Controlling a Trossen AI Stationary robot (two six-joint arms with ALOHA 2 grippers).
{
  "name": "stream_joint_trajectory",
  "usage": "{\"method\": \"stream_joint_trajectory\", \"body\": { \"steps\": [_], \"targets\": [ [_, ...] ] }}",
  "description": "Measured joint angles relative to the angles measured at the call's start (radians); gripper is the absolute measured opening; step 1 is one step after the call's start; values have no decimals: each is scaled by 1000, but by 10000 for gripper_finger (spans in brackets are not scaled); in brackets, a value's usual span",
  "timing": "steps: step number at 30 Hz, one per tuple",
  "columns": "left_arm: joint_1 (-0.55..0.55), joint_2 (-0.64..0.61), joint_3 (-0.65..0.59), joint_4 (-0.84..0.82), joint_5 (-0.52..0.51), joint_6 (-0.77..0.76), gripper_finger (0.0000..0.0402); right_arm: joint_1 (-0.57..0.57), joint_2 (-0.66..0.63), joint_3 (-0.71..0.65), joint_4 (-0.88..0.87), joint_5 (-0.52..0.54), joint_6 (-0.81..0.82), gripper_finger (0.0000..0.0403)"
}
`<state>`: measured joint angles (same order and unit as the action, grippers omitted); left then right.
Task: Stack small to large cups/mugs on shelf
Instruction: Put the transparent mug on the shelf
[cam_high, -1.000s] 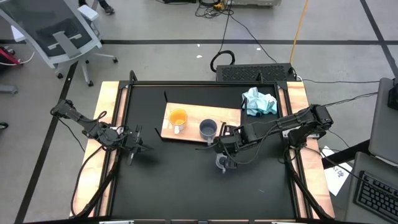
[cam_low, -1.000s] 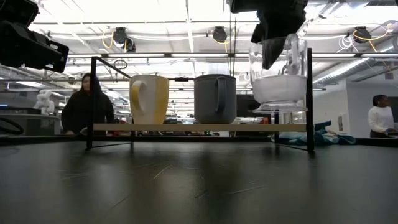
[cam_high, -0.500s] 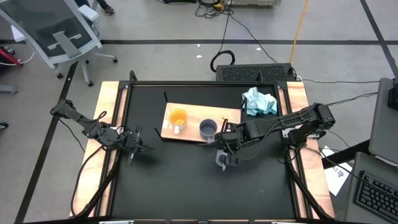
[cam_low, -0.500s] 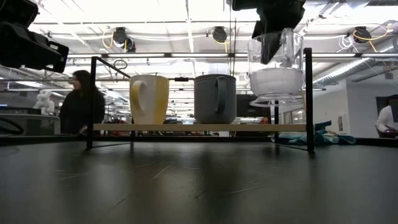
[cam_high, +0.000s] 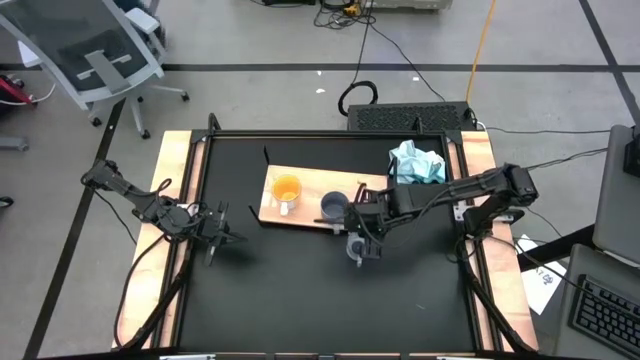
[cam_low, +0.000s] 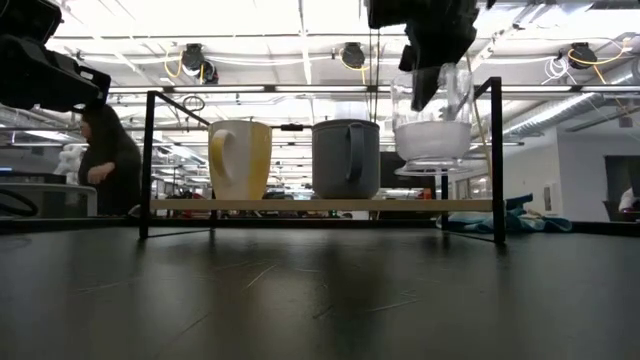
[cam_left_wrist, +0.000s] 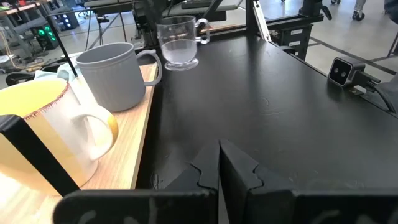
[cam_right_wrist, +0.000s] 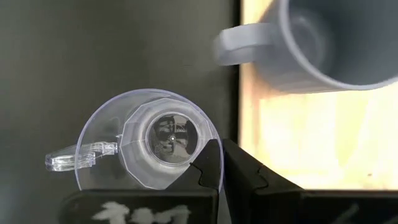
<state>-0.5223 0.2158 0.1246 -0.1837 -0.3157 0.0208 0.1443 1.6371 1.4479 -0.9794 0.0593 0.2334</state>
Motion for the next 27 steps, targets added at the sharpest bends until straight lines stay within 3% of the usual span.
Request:
{"method": "stream_joint_trajectory", "body": {
  "steps": [12, 27],
  "targets": [
    [0, 0, 0, -5, 0, -1, 10, -122, 0, 0, -61, 1, -37, 0],
    [0, 0, 0, -6, 0, -7, 10, -132, 1, 0, -58, 31, -48, 0]
  ]
}}
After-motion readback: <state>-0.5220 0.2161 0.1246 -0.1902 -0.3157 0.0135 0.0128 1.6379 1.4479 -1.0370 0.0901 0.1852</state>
